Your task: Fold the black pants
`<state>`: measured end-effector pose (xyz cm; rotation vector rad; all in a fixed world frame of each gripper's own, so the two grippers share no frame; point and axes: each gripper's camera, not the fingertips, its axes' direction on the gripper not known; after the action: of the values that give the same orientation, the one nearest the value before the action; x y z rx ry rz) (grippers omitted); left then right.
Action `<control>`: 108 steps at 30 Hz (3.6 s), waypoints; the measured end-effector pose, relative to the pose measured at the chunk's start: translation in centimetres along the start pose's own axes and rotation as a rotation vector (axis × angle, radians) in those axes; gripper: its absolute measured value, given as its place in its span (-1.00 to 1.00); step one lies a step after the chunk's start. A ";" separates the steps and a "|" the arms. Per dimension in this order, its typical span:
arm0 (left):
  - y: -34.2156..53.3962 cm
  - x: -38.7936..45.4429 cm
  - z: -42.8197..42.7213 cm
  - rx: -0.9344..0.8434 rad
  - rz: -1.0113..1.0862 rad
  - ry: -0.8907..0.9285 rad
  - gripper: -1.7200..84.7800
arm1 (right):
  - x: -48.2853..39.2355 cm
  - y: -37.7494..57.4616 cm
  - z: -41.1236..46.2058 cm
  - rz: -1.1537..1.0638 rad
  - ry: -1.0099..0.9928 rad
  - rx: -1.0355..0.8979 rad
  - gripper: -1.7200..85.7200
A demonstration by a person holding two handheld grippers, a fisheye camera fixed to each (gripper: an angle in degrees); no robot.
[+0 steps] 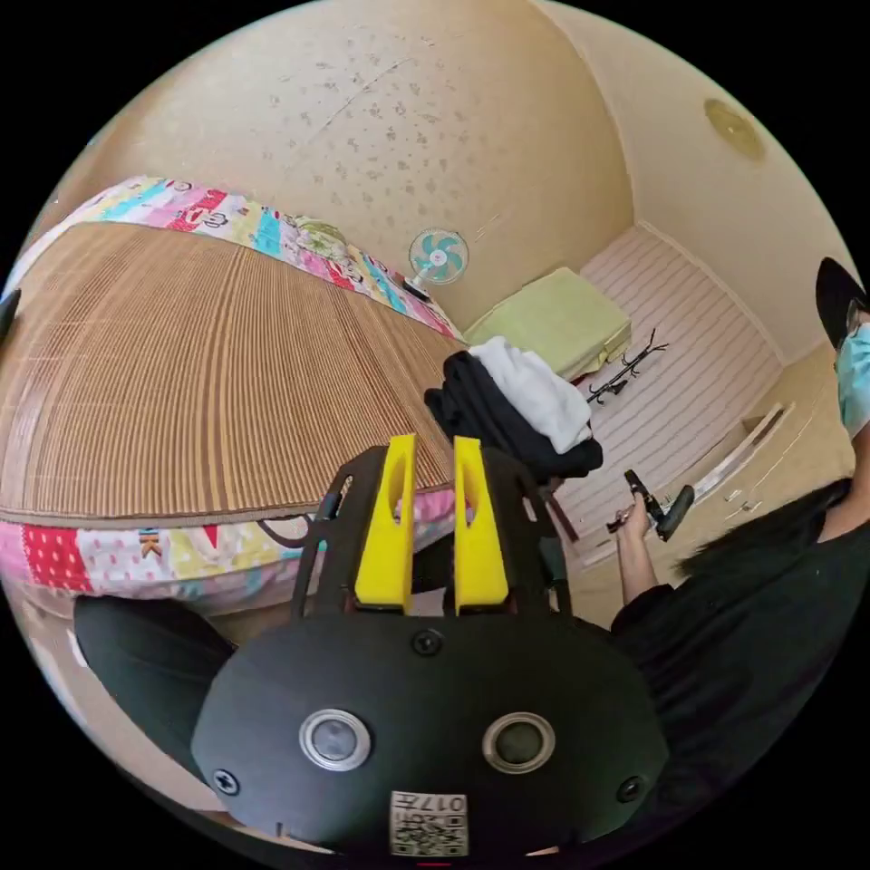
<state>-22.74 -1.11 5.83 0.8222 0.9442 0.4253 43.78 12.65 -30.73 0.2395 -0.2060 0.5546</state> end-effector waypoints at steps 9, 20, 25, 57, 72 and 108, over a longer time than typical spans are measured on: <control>-4.8 -13.7 -13.3 0.390 -0.194 -0.952 -0.88 | -11.7 -0.2 -6.2 -0.071 -0.571 0.417 -0.96; -10.8 -39.6 -9.9 0.024 -0.672 -1.002 -0.77 | -17.3 0.3 -10.9 -0.175 -0.643 0.311 -0.96; -8.6 -34.3 -5.4 0.093 -0.628 -0.643 -0.95 | -16.4 1.0 -11.3 -0.157 -0.661 0.274 -0.96; -0.5 -6.6 -1.1 0.044 -0.245 -0.266 -0.97 | -26.1 6.6 -2.2 -0.546 -1.231 -0.248 -0.87; 10.9 8.7 -2.2 -0.042 -0.132 -0.137 -0.86 | -46.1 17.5 13.3 -0.227 -1.629 -1.164 -0.84; -25.0 -3.5 13.1 -0.243 0.038 -0.263 -0.68 | -41.6 -16.4 21.2 -0.468 -1.041 -0.603 -0.62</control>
<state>-14.17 -24.78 -7.41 0.6557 0.6201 0.4435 15.41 -27.31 -23.98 -0.0391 -1.2698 -0.1607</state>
